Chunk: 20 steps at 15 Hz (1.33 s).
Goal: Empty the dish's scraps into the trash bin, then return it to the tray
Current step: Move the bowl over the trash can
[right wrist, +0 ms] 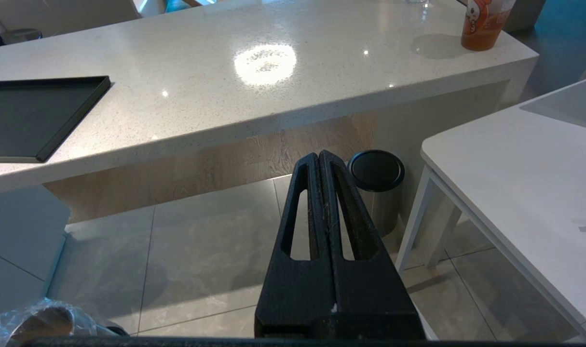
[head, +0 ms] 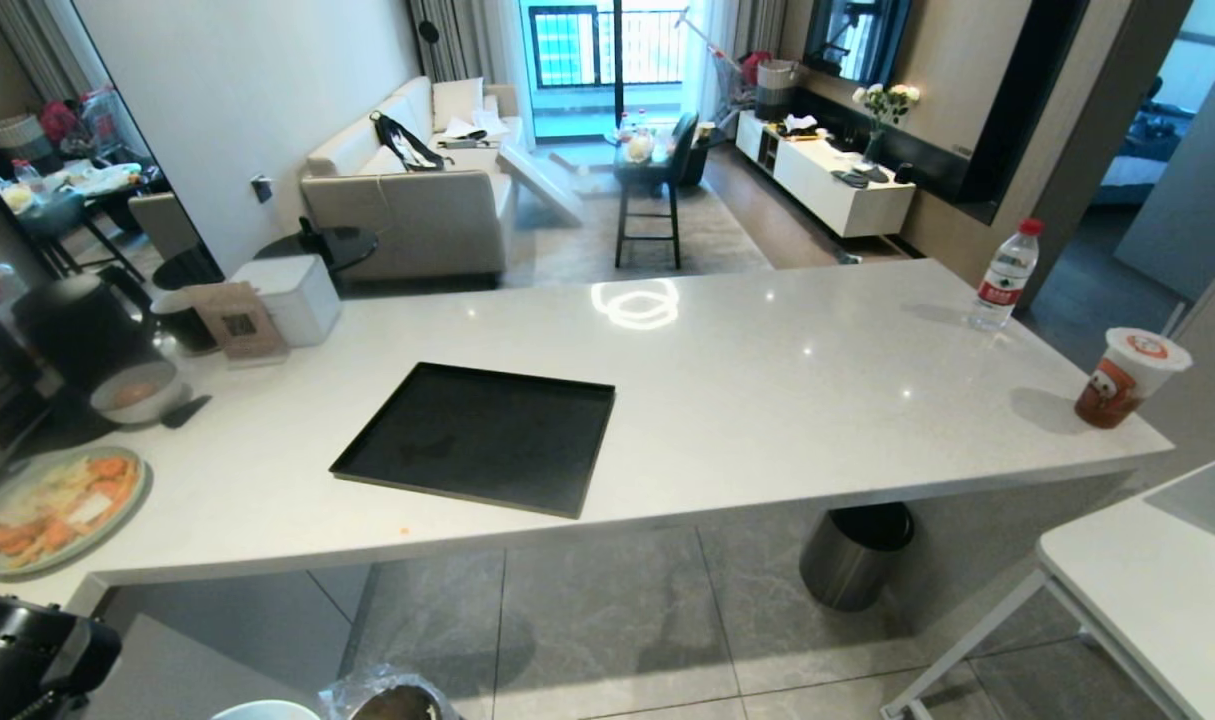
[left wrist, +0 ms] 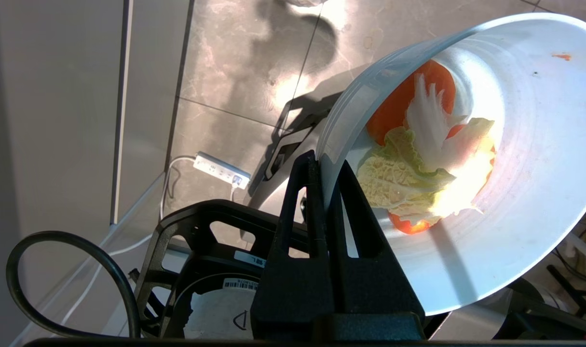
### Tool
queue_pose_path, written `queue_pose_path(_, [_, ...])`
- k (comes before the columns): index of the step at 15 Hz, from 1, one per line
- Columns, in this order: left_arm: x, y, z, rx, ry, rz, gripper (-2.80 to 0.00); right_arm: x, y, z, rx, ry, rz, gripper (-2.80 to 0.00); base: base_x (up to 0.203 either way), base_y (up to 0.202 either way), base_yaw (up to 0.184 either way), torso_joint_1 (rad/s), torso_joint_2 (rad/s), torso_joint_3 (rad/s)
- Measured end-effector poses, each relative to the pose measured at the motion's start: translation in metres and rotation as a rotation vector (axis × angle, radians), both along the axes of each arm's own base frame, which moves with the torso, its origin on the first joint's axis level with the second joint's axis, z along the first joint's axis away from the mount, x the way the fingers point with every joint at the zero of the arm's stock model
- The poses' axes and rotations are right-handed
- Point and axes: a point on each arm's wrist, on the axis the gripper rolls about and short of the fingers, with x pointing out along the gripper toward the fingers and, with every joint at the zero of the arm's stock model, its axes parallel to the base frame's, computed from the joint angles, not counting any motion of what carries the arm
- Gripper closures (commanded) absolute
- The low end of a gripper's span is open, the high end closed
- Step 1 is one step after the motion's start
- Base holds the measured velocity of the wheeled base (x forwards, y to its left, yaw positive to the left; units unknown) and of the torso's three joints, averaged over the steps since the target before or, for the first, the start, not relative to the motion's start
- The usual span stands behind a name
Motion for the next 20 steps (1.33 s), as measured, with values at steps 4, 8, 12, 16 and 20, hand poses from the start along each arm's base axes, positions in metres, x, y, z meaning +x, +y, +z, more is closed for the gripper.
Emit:
queue_pose_path(4, [-0.0002,0.0001,-0.0001,0.000,0.000,0.001,0.00,0.0000,0.0000,0.0000,0.000,0.000,0.000,0.00,0.000,0.000,0.000,0.000,0.00,0.000])
queue_pose_path(8, [-0.0004,0.0000,-0.0003,-0.003,0.001,0.002,0.00,0.0000,0.0000,0.0000,0.000,0.000,0.000,0.00,0.000,0.000,0.000,0.000,0.00,0.000])
queue_pose_path(12, [-0.0001,-0.0003,0.0001,-0.004,-0.002,-0.004,0.00,0.0000,0.0000,0.0000,0.000,0.000,0.000,0.00,0.000,0.000,0.000,0.000,0.00,0.000])
queue_pose_path(16, [-0.0001,-0.0003,0.0001,-0.002,-0.002,-0.005,0.00,0.0000,0.0000,0.0000,0.000,0.000,0.000,0.00,0.000,0.000,0.000,0.000,0.00,0.000])
queue_pose_path(20, [0.0002,-0.0007,0.0001,-0.003,-0.001,-0.009,0.00,0.0000,0.0000,0.0000,0.000,0.000,0.000,0.00,0.000,0.000,0.000,0.000,0.00,0.000])
